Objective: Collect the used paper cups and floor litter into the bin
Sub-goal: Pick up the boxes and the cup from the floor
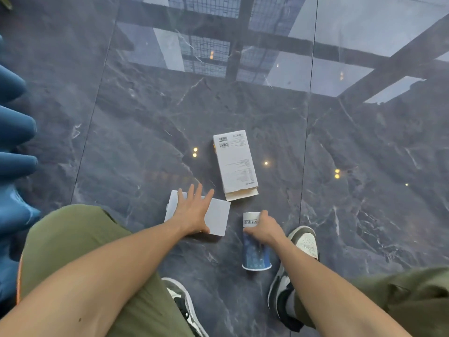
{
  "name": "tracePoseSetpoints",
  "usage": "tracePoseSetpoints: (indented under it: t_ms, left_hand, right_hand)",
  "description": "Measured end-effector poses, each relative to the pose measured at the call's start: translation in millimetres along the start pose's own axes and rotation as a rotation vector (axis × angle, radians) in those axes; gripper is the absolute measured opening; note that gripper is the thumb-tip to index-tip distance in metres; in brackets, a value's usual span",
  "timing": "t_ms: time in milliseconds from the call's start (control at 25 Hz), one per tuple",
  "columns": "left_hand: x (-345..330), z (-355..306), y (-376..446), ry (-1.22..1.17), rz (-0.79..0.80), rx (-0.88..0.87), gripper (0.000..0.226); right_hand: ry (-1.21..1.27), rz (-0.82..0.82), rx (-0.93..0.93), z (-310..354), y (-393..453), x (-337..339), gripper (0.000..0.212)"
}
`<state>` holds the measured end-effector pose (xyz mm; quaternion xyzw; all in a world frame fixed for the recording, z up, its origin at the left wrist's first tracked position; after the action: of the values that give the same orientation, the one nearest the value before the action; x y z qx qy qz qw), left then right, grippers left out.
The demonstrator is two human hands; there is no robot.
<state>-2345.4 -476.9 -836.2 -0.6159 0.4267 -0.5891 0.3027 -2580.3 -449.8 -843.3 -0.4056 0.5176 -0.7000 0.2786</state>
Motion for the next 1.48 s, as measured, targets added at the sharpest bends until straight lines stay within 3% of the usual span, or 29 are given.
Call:
tracePoseSetpoints:
  t_ms: [200,440,560,720,960,1160,1480]
  left_hand:
    - [-12,15,25,0.248,-0.002,-0.051,0.122]
    - [-12,23,24,0.11,0.005,-0.069,0.086]
    - [-2,34,24,-0.158,0.042,-0.104,0.064]
    - [23,51,28,-0.715,0.018,-0.158,0.043]
    - [40,71,33,-1.371,0.032,-0.164,0.053]
    - [48,64,45,-1.632,0.004,-0.222,0.066]
    - [41,52,62,-1.87,-0.031,-0.175,0.052]
  right_hand:
    - [0.076,-0.003,0.064,6,15,-3,0.06]
    - [0.259,-0.108,0.22,28,4,27,0.043]
    - [0.409,-0.138,0.281,47,2,48,0.04]
    - [0.532,-0.187,0.34,67,8,81,0.038]
    - [0.708,-0.259,0.34,78,28,127,0.039]
    - [0.636,-0.288,0.3,73,46,143,0.038]
    - [0.591,-0.134,0.277,68,57,120,0.048]
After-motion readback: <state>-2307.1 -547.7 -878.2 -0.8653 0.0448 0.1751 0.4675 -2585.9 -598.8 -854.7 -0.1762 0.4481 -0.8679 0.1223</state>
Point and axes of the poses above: each hand's wrist, its own y-axis towards the middle knuckle, its own x-axis out of the back of the hand, z = x × y, the point moved 6 cm from there along y, towards the middle knuckle, and after that the axes turned 10 degrees about z, right-handed, at the moved point
